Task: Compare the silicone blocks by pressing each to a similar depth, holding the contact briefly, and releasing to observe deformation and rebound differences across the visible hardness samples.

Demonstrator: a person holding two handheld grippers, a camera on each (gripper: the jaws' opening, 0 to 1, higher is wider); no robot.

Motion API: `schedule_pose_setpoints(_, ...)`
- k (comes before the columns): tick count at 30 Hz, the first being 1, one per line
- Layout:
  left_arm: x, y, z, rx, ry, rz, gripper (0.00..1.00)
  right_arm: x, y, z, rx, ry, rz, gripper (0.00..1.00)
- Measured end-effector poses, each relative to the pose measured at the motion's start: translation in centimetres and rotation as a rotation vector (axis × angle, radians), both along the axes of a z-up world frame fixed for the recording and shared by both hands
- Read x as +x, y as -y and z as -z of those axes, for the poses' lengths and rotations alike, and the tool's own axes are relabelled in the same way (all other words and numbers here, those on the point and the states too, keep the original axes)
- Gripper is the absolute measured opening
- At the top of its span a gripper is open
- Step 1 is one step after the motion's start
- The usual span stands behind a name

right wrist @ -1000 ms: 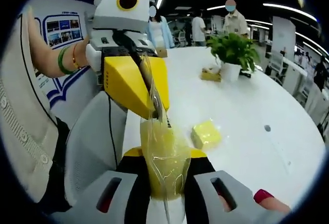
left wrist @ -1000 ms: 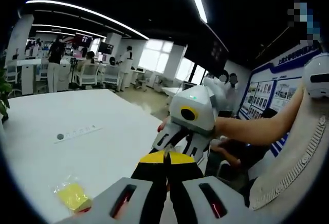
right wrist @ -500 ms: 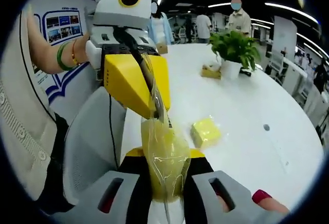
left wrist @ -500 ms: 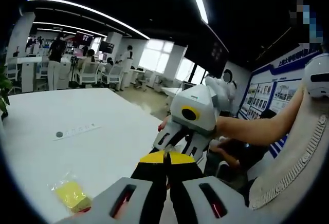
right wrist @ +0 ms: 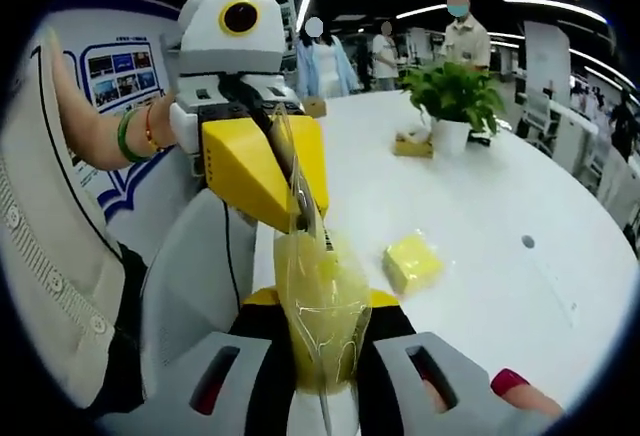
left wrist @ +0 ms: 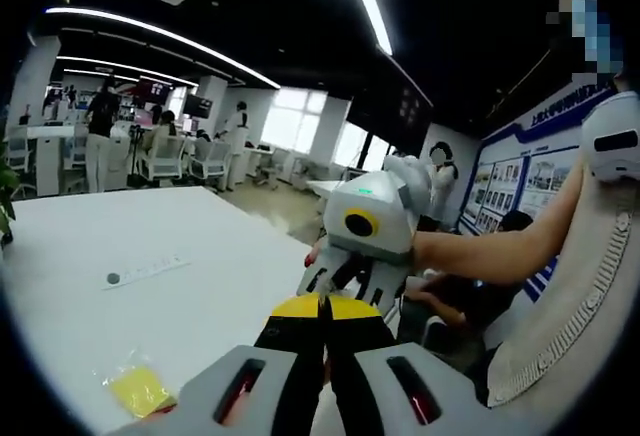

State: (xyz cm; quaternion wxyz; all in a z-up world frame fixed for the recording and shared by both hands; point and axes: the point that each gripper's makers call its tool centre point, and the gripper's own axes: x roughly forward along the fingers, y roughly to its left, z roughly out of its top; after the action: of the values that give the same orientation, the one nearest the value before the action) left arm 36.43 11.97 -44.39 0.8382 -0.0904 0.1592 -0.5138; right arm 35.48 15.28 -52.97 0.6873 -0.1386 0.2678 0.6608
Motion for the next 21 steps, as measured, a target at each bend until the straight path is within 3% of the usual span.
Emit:
schedule_pose_setpoints(8, -0.01, -0.03, -0.27, -0.023, 0.005, -0.019, 0.00, -0.24, -0.07, -0.31, 0.020, -0.022, 0.003, 0.13)
schedule_pose_setpoints(21, -0.04, -0.02, -0.58, -0.051, -0.032, -0.031, 0.00, -0.13, -0.07, -0.67, 0.028, -0.002, 0.011, 0.15)
